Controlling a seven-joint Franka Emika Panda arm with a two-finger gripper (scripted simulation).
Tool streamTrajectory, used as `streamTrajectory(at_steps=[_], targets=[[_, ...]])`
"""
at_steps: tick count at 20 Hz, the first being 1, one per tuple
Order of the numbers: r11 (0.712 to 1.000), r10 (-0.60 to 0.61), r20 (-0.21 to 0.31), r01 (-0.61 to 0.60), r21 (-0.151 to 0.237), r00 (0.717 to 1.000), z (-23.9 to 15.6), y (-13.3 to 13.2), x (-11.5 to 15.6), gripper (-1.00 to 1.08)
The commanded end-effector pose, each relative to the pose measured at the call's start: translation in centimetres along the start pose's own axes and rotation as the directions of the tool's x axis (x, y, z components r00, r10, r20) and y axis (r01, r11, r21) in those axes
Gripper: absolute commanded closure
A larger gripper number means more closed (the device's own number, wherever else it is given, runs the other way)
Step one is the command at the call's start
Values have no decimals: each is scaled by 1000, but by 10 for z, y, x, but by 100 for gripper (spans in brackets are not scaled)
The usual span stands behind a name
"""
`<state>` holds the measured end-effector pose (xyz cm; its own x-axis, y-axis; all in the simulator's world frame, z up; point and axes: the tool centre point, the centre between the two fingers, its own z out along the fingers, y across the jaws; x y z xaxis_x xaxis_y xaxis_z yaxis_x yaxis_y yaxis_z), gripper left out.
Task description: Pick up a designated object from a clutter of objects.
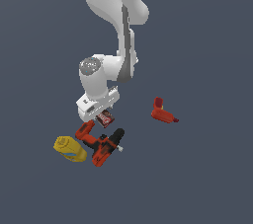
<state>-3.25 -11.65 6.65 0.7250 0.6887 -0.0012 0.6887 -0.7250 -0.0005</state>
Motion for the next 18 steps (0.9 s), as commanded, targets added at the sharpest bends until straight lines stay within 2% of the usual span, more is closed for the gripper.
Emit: streamTrajectory(at_steps=[1, 18], targets=[[1000, 0, 0, 0, 0, 1000, 0, 0, 0, -92], [1000, -5, -1, 5, -1, 1000, 51, -1, 0, -92]])
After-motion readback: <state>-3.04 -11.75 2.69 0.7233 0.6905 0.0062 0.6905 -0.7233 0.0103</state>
